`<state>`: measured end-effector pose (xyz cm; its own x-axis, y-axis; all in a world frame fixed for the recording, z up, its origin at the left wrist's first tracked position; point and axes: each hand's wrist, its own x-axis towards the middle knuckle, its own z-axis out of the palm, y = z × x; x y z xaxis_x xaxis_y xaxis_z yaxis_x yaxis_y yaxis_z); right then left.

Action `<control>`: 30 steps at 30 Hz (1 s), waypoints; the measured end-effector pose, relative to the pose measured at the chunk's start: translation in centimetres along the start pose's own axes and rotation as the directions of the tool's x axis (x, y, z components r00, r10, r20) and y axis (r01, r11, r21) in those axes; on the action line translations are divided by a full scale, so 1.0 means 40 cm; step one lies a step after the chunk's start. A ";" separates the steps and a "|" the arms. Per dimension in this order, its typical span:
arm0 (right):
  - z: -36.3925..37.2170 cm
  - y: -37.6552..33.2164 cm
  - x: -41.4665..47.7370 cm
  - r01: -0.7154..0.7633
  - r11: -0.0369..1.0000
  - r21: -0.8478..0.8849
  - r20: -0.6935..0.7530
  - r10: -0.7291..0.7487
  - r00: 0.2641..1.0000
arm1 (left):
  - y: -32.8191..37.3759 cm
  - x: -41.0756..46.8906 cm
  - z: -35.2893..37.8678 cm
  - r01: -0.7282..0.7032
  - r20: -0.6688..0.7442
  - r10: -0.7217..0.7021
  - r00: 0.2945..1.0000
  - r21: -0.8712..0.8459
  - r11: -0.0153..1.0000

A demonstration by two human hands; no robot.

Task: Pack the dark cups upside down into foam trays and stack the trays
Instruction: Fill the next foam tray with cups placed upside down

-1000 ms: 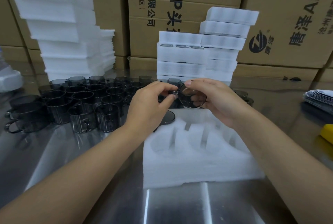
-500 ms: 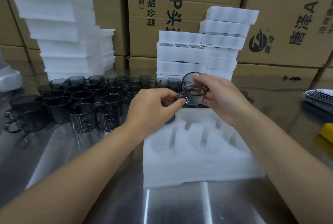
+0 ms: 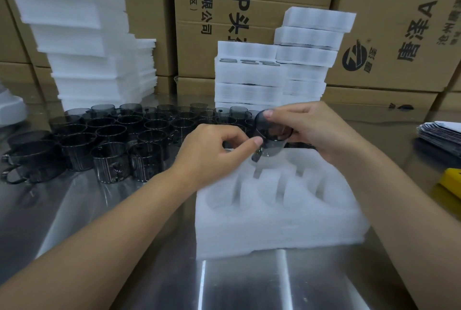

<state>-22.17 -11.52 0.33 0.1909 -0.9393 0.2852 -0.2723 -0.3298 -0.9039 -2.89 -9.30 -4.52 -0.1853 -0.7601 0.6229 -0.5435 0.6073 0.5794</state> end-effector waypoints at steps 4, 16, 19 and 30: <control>-0.011 0.013 0.001 -0.057 0.990 -0.131 0.068 0.066 0.995 | 0.001 0.008 -0.002 0.127 -0.025 -0.126 0.992 0.009 0.992; -0.010 0.039 0.015 -0.022 0.986 -0.165 0.107 0.041 0.993 | -0.012 0.012 0.004 0.197 0.085 -0.204 0.975 0.084 0.977; -0.005 0.043 0.016 -0.013 0.981 -0.193 0.112 0.035 0.993 | -0.011 0.012 0.001 0.196 0.110 -0.208 0.972 0.112 0.974; 0.002 0.062 0.019 0.038 0.859 -0.511 0.155 0.049 0.987 | -0.011 0.015 -0.003 0.230 0.173 -0.239 0.956 0.072 0.971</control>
<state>-22.61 -13.06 -1.73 0.3213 -0.9282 0.1875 -0.7085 -0.3671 -0.6027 -2.68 -9.98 -4.35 -0.1884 -0.9114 0.3658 -0.6294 0.3980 0.6674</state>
